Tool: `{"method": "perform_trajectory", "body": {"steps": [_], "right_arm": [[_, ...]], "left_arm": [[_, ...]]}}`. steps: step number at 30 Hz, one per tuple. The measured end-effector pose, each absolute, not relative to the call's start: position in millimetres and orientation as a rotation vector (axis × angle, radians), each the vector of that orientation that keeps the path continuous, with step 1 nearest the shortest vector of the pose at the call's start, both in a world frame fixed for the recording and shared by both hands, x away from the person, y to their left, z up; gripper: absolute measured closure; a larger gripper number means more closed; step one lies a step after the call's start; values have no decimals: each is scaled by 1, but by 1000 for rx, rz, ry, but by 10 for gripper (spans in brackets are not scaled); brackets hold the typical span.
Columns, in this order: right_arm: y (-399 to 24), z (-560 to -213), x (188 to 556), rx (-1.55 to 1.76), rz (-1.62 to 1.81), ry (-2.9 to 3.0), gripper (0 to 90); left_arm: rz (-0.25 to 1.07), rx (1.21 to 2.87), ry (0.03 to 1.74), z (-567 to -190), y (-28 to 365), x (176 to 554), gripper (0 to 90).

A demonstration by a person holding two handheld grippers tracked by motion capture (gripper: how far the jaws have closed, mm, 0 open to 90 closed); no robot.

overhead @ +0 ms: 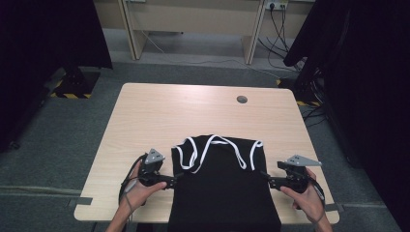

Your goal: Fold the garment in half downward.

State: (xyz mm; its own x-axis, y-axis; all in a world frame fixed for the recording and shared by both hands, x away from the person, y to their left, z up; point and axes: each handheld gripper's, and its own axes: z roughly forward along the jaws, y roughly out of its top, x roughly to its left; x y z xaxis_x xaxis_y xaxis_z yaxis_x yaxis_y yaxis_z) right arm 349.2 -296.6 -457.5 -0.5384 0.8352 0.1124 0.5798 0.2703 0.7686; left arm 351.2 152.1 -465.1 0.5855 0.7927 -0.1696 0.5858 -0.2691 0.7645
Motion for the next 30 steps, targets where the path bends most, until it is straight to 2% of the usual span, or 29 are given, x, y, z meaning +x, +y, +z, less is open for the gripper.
{"method": "perform_trajectory", "body": {"steps": [8, 17, 30], "right_arm": [[-290, -454, 368, 1272, 1153, 2233, 165], [-286, -453, 391, 1294, 1141, 2224, 165], [-277, -456, 420, 1293, 1125, 2240, 165]], "left_arm": [[314, 1998, 1085, -461, 137, 368, 22], [330, 2014, 1143, -463, 129, 400, 37], [302, 1976, 1187, -463, 114, 431, 36]]}}
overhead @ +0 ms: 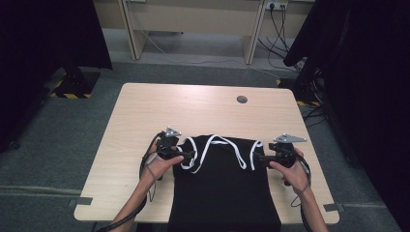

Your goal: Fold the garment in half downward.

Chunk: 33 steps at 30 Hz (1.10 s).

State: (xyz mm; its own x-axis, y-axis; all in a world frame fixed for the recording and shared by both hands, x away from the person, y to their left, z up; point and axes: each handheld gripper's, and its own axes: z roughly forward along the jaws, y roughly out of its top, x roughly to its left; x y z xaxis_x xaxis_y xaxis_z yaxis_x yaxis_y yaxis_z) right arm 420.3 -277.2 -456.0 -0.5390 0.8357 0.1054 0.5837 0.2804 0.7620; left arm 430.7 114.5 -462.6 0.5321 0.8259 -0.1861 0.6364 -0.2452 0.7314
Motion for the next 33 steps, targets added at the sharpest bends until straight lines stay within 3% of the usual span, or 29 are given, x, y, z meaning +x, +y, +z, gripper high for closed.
{"method": "perform_trajectory", "body": {"steps": [11, 24, 27, 29, 32, 33], "right_arm": [[-274, -460, 446, 1323, 1062, 2260, 165], [-260, -471, 470, 1293, 983, 2304, 180], [-256, -474, 469, 1248, 954, 2320, 248], [-256, -474, 467, 1217, 971, 2330, 347], [-255, -472, 464, 1197, 978, 2342, 482], [-255, -472, 463, 1204, 979, 2341, 533]], "left_arm": [[266, 2029, 1199, -470, 93, 450, 45], [404, 2124, 1170, -478, 90, 463, 48], [431, 2126, 1115, -478, 89, 458, 124], [420, 2129, 1056, -477, 89, 454, 279], [409, 2131, 1042, -475, 88, 452, 415], [404, 2134, 1035, -475, 87, 451, 415]]}}
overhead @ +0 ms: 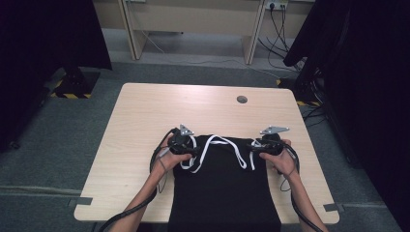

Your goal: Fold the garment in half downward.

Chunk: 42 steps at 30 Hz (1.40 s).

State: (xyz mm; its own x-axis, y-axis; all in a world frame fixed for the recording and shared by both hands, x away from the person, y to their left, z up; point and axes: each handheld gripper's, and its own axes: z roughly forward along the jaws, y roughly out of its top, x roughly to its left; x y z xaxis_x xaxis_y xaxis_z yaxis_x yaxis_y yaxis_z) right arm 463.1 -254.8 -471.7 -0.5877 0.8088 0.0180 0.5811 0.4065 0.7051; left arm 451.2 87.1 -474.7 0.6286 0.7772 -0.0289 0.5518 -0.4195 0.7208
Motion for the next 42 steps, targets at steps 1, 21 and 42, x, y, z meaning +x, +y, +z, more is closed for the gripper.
{"method": "perform_trajectory", "body": {"steps": [1, 21, 42], "right_arm": [[-254, -472, 462, 1197, 984, 2346, 592], [-249, -454, 461, 1082, 1038, 2347, 836], [-239, -406, 490, 995, 1150, 2220, 838]], "left_arm": [[400, 2131, 1035, -474, 86, 450, 458], [406, 2053, 1031, -465, 92, 455, 816], [561, 1935, 1005, -421, 99, 477, 815]]}}
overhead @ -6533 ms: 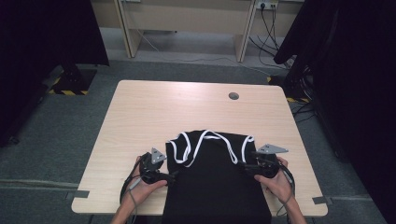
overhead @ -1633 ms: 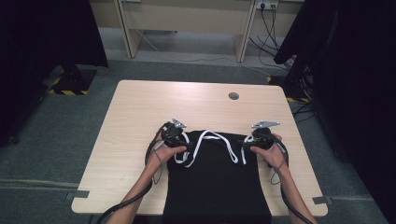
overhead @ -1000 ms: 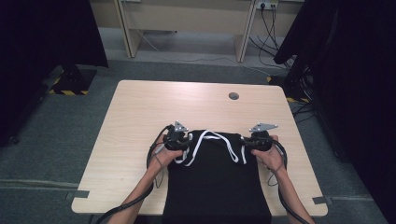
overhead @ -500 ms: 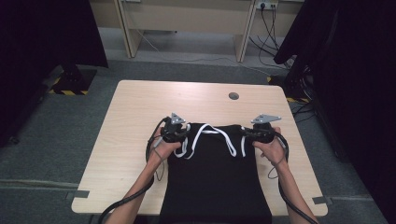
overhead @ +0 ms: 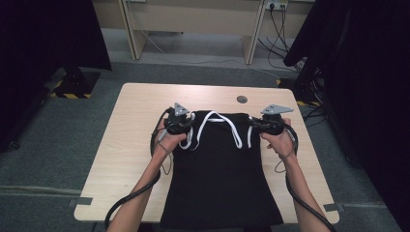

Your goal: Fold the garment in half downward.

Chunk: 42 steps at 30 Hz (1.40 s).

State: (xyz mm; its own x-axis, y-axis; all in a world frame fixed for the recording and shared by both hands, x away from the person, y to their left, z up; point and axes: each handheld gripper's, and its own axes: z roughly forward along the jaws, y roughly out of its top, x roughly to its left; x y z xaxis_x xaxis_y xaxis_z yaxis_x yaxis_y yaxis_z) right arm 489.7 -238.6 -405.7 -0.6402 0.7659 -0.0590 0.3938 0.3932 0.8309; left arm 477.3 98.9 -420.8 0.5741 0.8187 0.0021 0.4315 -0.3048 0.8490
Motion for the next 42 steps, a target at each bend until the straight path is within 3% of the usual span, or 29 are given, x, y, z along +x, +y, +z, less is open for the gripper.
{"method": "perform_trajectory", "body": {"steps": [15, 24, 42], "right_arm": [[-242, -405, 408, 889, 1220, 2229, 838], [-245, -412, 380, 898, 1204, 2267, 838], [-256, -434, 319, 887, 1247, 2301, 837]], "left_arm": [[496, 1915, 931, -418, 103, 393, 812], [402, 1940, 912, -430, 108, 360, 811], [341, 1942, 872, -448, 113, 292, 805]]}}
